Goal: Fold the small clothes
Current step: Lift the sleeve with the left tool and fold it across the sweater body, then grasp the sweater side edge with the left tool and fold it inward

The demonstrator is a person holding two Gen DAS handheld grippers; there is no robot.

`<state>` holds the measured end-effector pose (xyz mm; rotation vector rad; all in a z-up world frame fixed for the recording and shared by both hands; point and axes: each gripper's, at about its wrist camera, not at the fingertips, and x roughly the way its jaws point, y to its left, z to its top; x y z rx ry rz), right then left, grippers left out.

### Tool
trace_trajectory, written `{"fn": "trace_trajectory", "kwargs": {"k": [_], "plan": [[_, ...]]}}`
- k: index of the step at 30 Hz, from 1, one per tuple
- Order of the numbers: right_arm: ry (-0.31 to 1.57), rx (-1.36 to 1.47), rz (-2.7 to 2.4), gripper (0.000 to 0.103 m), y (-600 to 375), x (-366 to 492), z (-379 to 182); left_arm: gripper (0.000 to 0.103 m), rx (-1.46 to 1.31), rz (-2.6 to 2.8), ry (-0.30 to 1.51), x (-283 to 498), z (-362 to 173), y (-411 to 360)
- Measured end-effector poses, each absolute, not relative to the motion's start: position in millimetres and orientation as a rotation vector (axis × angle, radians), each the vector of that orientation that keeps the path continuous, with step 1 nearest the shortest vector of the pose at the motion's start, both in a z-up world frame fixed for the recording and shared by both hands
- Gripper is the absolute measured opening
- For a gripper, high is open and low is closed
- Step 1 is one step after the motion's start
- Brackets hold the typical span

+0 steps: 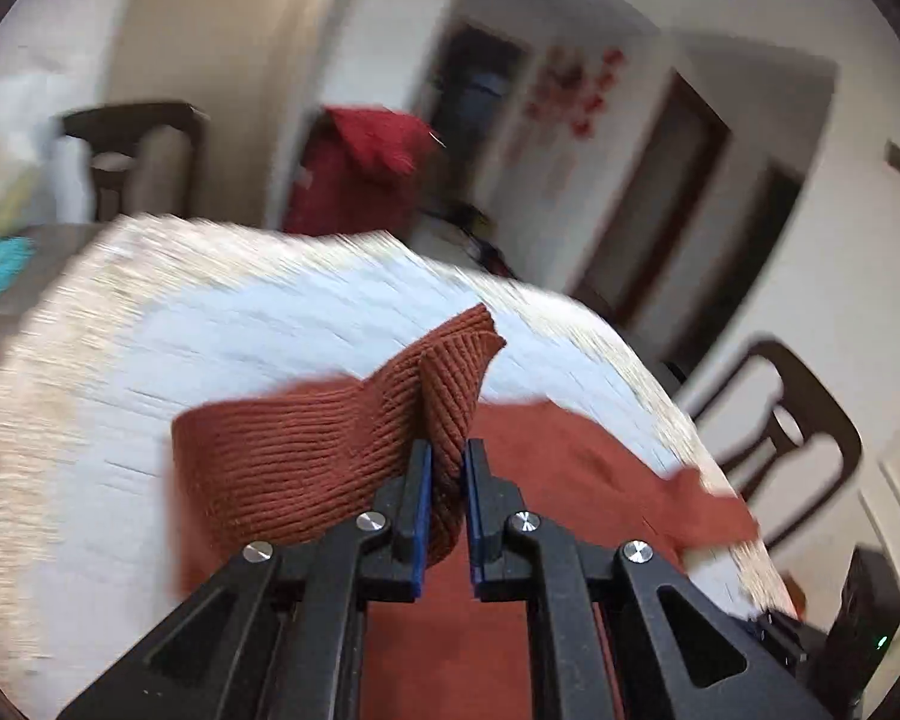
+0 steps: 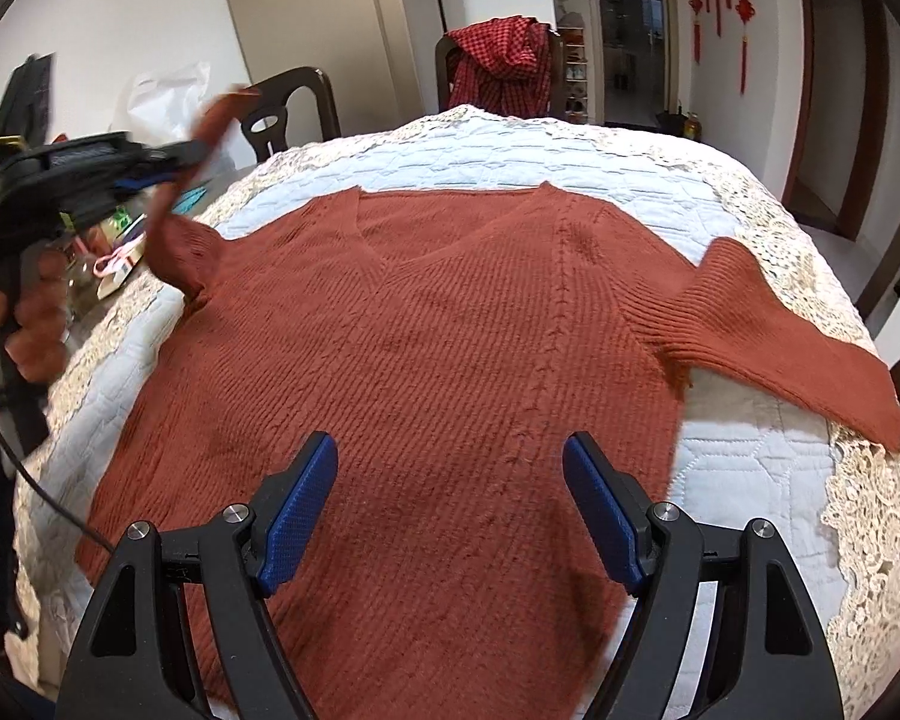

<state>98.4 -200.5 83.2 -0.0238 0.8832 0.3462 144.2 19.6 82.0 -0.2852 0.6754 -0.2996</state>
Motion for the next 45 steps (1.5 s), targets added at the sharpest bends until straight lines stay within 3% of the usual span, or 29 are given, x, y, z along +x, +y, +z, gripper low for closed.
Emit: {"fn": "trace_trajectory", "kwargs": {"k": [4, 9, 12, 18, 20, 23, 25, 26, 27, 28, 35, 39, 45], "plan": [[0.89, 0.02, 0.338, 0.078, -211, 102, 84, 0.019, -0.29, -0.37, 0.772, 154, 60, -1], [0.892, 0.091, 0.354, 0.078, -217, 113, 89, 0.043, -0.282, -0.344, 0.692, 125, 78, 29], [0.879, 0.123, 0.385, 0.077, -213, 125, 93, 0.045, -0.228, -0.215, 0.654, 122, 80, 58], [0.927, 0.116, 0.418, 0.057, -186, 177, 87, 0.044, -0.178, -0.012, 0.781, 156, 43, 102], [0.96, 0.121, 0.42, 0.047, -178, 196, 80, 0.034, -0.186, -0.013, 0.806, 162, 32, 106], [1.029, 0.111, 0.427, 0.038, -159, 227, 64, 0.032, -0.195, -0.012, 0.848, 173, 18, 107], [1.058, 0.081, 0.42, 0.033, -151, 237, 56, 0.02, -0.196, -0.027, 0.859, 176, 12, 105], [1.062, 0.067, 0.418, 0.025, -148, 239, 53, 0.016, -0.194, -0.024, 0.859, 173, 12, 103], [1.054, 0.048, 0.412, 0.011, -145, 240, 53, 0.012, -0.193, -0.026, 0.854, 171, 11, 102], [1.05, 0.046, 0.416, 0.005, -144, 241, 54, 0.011, -0.198, -0.027, 0.846, 170, 10, 102], [0.943, 0.121, 0.444, 0.005, -155, 248, 78, 0.01, -0.241, -0.052, 0.802, 166, 14, 106], [1.06, 0.168, 0.416, 0.007, -161, 266, 50, 0.012, -0.241, -0.047, 0.806, 163, 18, 106], [0.973, 0.131, 0.45, 0.009, -163, 226, 73, 0.012, -0.203, -0.07, 0.745, 135, 37, 96]]}}
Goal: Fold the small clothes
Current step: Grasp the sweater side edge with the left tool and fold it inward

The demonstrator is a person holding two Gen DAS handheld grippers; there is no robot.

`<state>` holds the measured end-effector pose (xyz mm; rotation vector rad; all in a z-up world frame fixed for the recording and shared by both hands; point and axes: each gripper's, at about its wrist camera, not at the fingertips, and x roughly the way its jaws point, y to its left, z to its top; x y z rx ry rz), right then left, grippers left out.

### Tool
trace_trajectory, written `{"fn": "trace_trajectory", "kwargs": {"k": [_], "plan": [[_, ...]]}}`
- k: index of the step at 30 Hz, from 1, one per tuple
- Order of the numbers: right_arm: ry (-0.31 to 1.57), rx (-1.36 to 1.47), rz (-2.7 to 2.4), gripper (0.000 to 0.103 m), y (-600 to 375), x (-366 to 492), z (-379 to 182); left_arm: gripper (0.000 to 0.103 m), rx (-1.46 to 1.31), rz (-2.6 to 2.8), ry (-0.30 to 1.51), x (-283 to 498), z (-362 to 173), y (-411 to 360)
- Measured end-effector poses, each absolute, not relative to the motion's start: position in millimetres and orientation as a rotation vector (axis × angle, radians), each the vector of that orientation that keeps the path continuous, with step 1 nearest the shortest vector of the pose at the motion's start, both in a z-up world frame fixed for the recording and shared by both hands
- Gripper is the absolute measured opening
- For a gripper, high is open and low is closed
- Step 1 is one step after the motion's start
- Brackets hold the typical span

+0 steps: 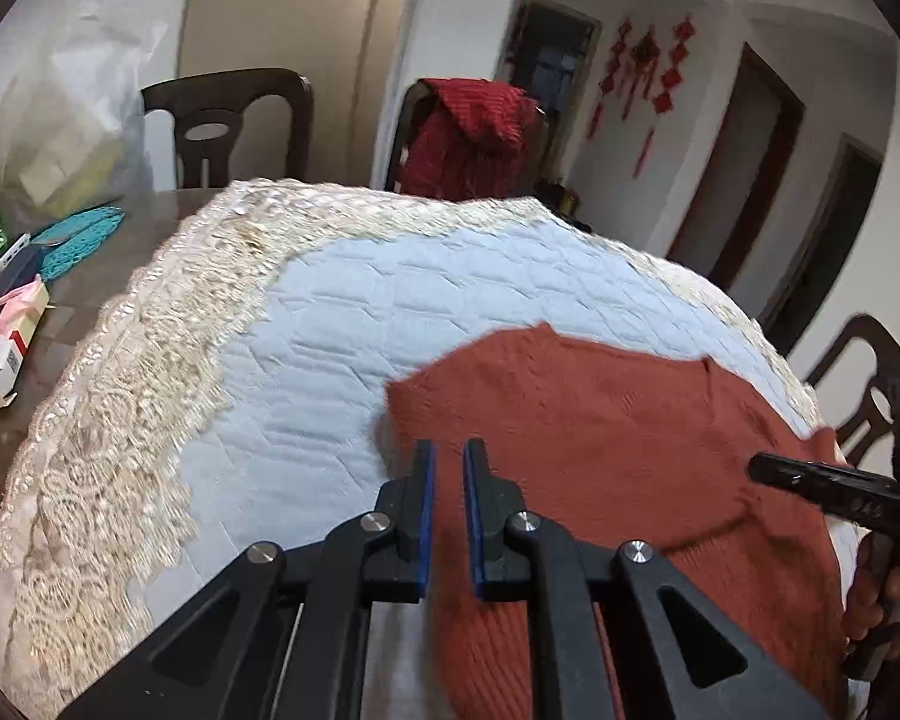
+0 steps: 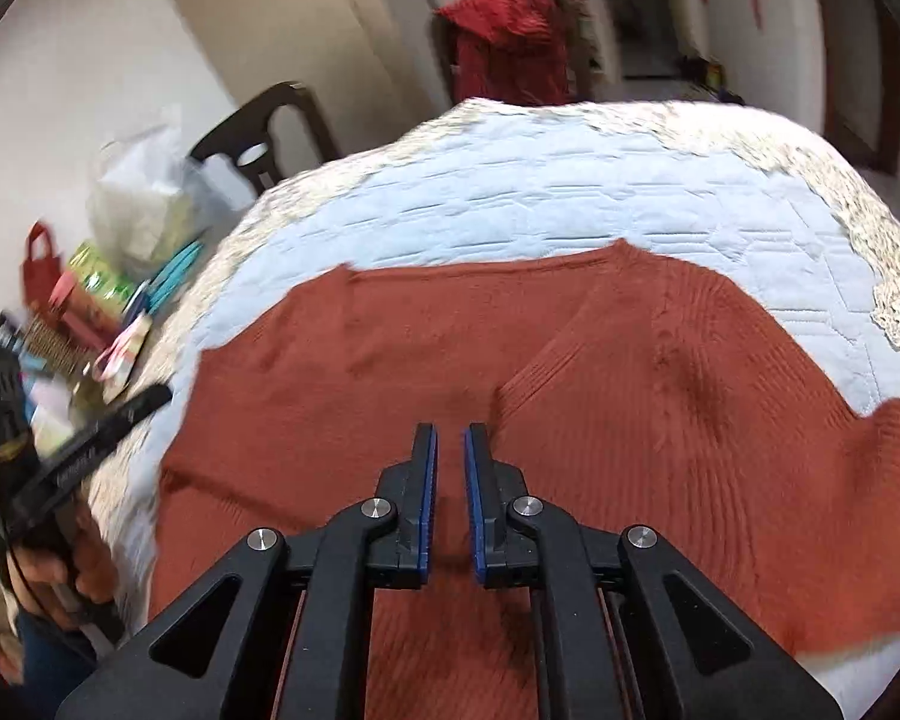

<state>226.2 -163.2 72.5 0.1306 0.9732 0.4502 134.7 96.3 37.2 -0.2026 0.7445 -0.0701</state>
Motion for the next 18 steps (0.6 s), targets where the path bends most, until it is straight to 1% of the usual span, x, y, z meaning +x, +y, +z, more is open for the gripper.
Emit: {"fn": "trace_trajectory", "kwargs": {"k": [3, 5, 7, 10, 12, 13, 14, 15, 18], "plan": [[1.028, 0.058, 0.444, 0.009, -157, 219, 58, 0.013, -0.153, -0.08, 0.848, 140, 13, 82], [1.032, 0.069, 0.445, 0.009, -161, 219, 52, 0.013, -0.136, -0.069, 0.838, 138, 12, 80], [1.038, 0.081, 0.424, 0.009, -167, 218, 58, 0.013, -0.158, -0.057, 0.848, 135, 18, 81], [1.002, 0.067, 0.424, 0.009, -171, 203, 72, 0.022, -0.141, -0.06, 0.827, 120, 30, 75], [0.982, 0.068, 0.427, 0.01, -177, 186, 80, 0.035, -0.14, -0.081, 0.812, 105, 35, 68], [0.974, 0.073, 0.435, 0.012, -179, 178, 82, 0.037, -0.144, -0.093, 0.812, 98, 37, 66], [0.967, 0.076, 0.439, 0.018, -182, 170, 85, 0.039, -0.147, -0.103, 0.81, 90, 37, 63], [0.958, 0.076, 0.441, 0.02, -186, 159, 86, 0.039, -0.145, -0.116, 0.808, 81, 37, 58], [0.939, 0.066, 0.435, 0.02, -193, 133, 87, 0.04, -0.125, -0.144, 0.817, 61, 32, 46]]}}
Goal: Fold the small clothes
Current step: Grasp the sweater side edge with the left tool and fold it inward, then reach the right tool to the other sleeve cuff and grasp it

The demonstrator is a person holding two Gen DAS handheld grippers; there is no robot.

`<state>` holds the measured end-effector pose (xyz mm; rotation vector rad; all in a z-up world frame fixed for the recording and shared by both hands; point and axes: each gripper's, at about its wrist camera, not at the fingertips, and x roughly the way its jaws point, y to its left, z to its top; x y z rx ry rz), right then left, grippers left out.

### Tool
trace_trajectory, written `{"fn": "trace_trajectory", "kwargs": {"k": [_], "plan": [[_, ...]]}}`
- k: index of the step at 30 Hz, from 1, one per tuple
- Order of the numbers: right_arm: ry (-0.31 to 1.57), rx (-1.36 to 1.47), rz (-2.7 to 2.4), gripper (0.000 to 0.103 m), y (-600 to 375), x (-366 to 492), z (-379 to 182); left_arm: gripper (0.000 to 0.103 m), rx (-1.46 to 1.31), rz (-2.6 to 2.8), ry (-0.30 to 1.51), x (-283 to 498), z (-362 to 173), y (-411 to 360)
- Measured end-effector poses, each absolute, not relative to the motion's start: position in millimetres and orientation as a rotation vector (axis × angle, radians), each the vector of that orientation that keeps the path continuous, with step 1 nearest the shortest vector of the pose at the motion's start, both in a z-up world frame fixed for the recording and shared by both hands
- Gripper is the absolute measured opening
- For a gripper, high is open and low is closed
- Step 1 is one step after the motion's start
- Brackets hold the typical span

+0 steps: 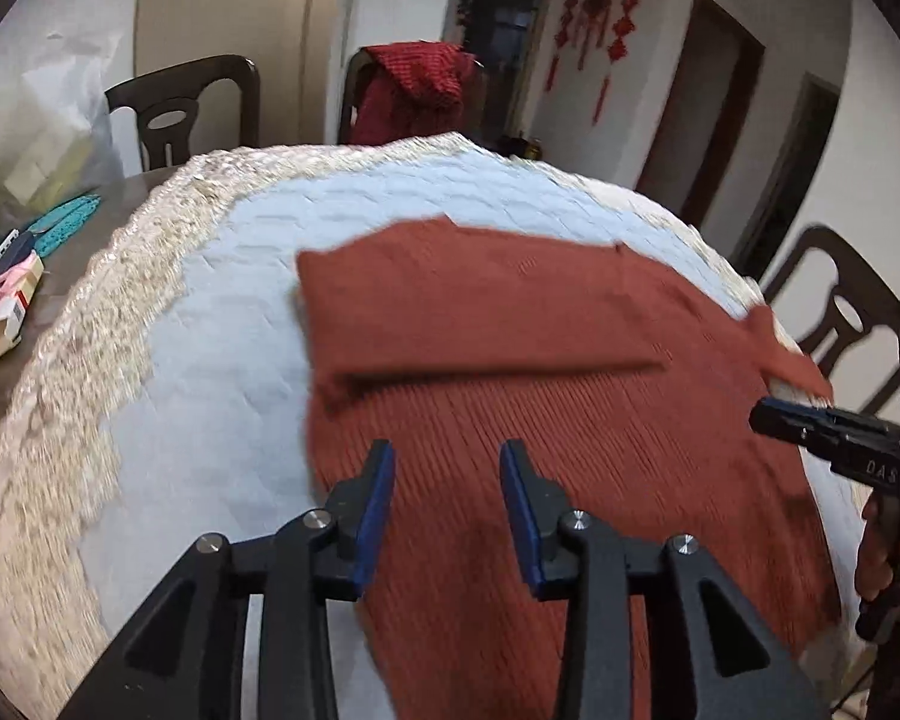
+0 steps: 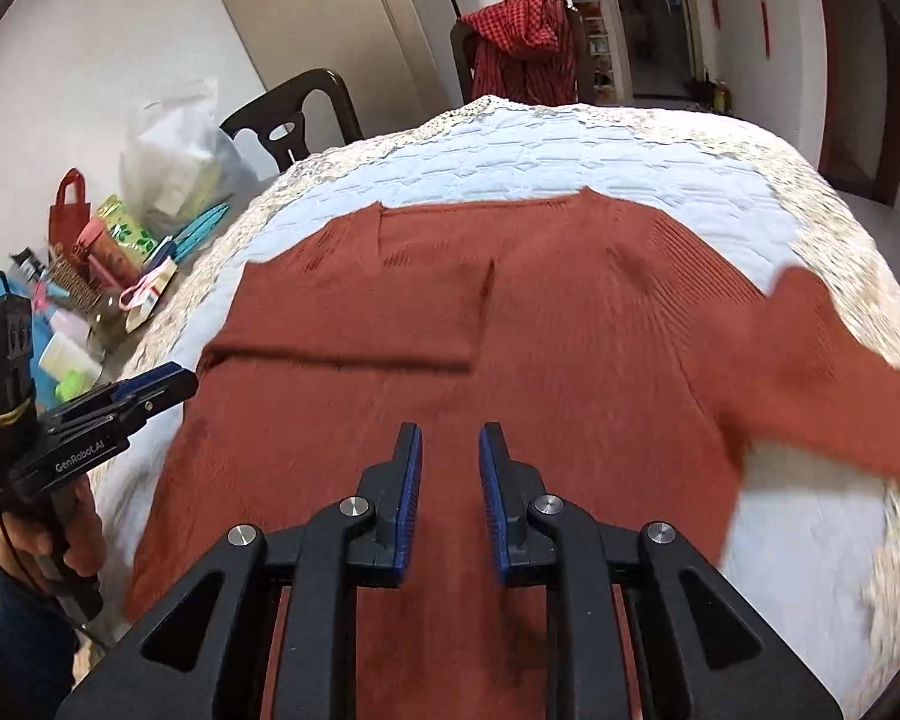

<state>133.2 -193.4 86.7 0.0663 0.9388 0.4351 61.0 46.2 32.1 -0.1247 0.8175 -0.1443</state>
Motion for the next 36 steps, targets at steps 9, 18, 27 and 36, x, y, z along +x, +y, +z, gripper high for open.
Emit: {"fn": "trace_trajectory", "kwargs": {"k": [9, 18, 27, 36], "plan": [[0.971, 0.066, 0.38, 0.02, -222, 91, 64, 0.044, -0.1, -0.157, 0.861, 33, 14, 32], [0.921, 0.14, 0.334, 0.034, -251, 87, 79, 0.052, -0.082, -0.169, 0.822, 32, 30, 21], [0.895, 0.347, 0.237, 0.04, -301, 108, 79, 0.055, -0.059, -0.198, 0.797, 64, 37, -7], [0.892, 0.577, 0.11, 0.04, -359, 136, 66, 0.055, -0.041, -0.18, 0.852, 81, 16, -18]]}}
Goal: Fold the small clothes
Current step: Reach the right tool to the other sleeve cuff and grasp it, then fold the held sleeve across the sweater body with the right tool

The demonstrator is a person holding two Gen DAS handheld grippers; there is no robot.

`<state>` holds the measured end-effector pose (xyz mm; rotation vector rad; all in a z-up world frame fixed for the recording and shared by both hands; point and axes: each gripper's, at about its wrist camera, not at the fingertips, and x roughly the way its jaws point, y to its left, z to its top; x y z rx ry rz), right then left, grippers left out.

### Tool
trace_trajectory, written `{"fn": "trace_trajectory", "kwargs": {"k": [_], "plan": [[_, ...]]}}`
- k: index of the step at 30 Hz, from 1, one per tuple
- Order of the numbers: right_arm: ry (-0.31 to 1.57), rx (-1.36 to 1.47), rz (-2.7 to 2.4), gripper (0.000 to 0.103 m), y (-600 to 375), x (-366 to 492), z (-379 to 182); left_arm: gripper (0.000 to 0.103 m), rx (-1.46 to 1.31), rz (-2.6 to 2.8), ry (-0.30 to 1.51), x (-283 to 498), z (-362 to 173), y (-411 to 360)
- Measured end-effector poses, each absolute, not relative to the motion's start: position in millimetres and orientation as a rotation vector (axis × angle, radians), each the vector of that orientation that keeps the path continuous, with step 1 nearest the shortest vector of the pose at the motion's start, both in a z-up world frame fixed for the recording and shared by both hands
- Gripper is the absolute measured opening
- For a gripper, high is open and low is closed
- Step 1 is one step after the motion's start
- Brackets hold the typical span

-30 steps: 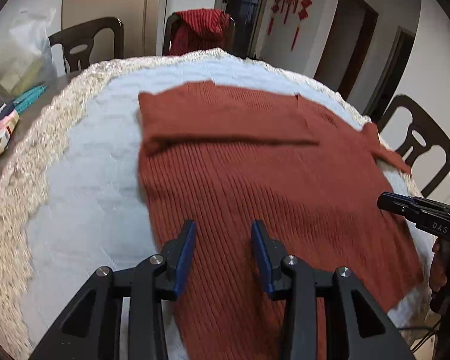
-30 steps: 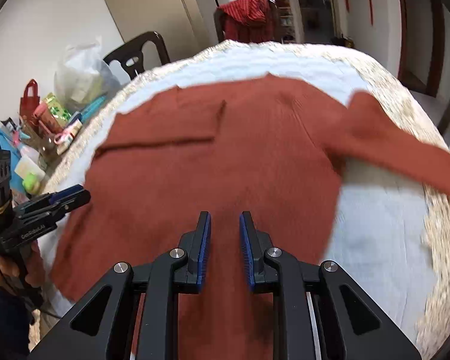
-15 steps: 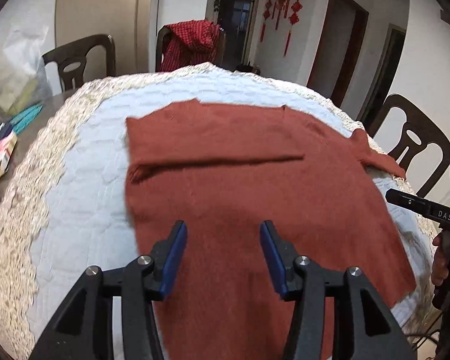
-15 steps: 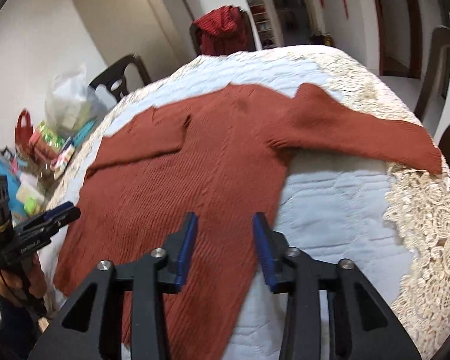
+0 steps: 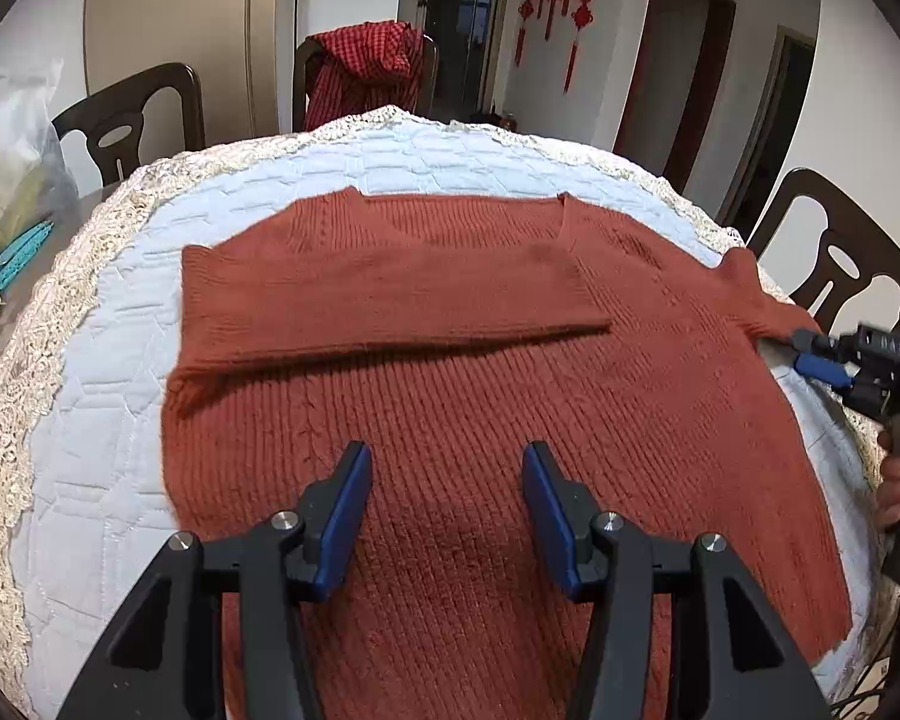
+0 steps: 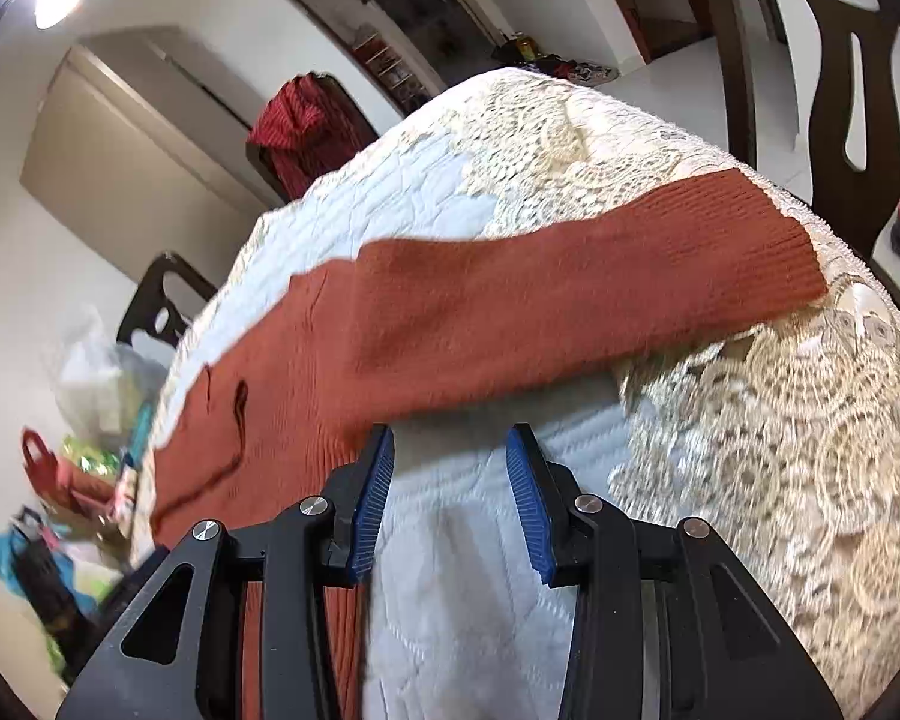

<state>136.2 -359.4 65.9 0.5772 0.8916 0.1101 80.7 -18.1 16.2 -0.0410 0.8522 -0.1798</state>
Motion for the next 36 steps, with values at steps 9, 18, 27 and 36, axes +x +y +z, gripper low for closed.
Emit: {"fn": "trace_trajectory", "kwargs": {"k": [9, 18, 27, 36], "plan": [[0.814, 0.7, -0.024, 0.04, -396, 152, 69, 0.06, -0.01, -0.165, 0.868, 82, 9, -25], [0.734, 0.629, -0.027, 0.007, -390, 171, 102, 0.061, -0.021, -0.173, 0.867, 82, 9, -22], [0.703, 0.413, 0.306, 0.007, -273, 187, 148, 0.062, -0.053, -0.189, 0.863, 82, 9, -18], [0.968, 0.167, 0.607, 0.023, -151, 206, 99, 0.062, -0.191, -0.244, 0.838, 77, 28, 7]]}}
